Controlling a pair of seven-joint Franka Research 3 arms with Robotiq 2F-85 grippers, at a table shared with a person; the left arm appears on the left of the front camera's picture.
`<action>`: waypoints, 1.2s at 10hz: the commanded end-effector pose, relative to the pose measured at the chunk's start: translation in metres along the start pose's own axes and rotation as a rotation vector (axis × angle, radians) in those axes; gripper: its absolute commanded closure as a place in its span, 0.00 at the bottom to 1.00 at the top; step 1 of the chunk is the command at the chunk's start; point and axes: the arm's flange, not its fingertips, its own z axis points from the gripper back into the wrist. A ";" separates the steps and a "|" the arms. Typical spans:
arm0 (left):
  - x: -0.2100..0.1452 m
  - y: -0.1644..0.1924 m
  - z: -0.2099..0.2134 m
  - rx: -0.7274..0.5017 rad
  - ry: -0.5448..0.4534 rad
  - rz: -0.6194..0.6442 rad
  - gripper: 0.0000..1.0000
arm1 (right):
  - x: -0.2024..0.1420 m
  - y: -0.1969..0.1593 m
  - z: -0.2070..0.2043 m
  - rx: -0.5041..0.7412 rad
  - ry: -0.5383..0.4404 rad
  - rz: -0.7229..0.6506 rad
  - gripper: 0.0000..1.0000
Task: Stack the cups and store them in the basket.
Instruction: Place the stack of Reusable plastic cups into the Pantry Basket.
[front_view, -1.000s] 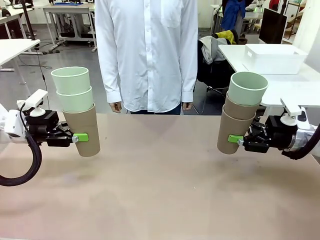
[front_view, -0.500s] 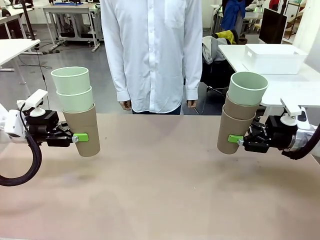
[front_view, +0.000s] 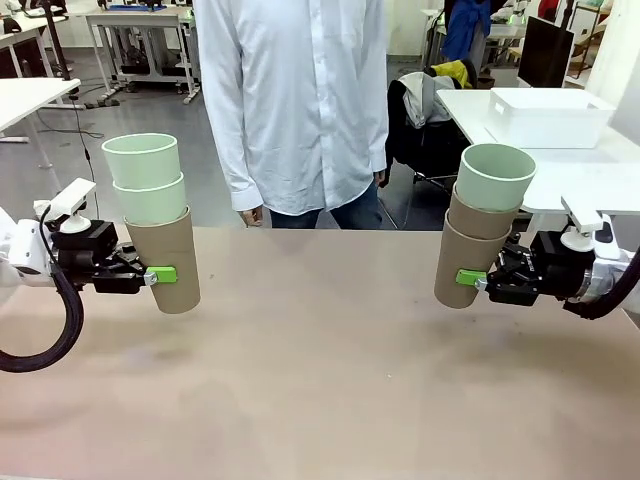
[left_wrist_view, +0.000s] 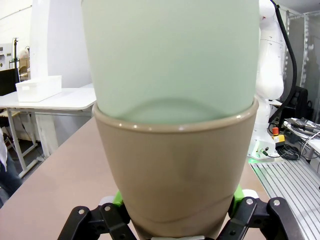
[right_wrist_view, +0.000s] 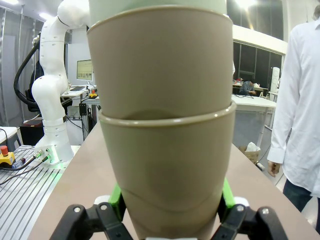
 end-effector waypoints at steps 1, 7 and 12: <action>0.005 0.000 0.000 -0.004 -0.006 -0.008 0.15 | 0.004 0.000 0.000 -0.001 -0.010 0.011 0.13; 0.005 0.000 0.000 -0.004 -0.006 -0.008 0.15 | 0.004 0.000 0.000 -0.001 -0.010 0.011 0.13; 0.005 0.000 0.000 -0.004 -0.006 -0.008 0.15 | 0.004 0.000 0.000 -0.001 -0.010 0.011 0.13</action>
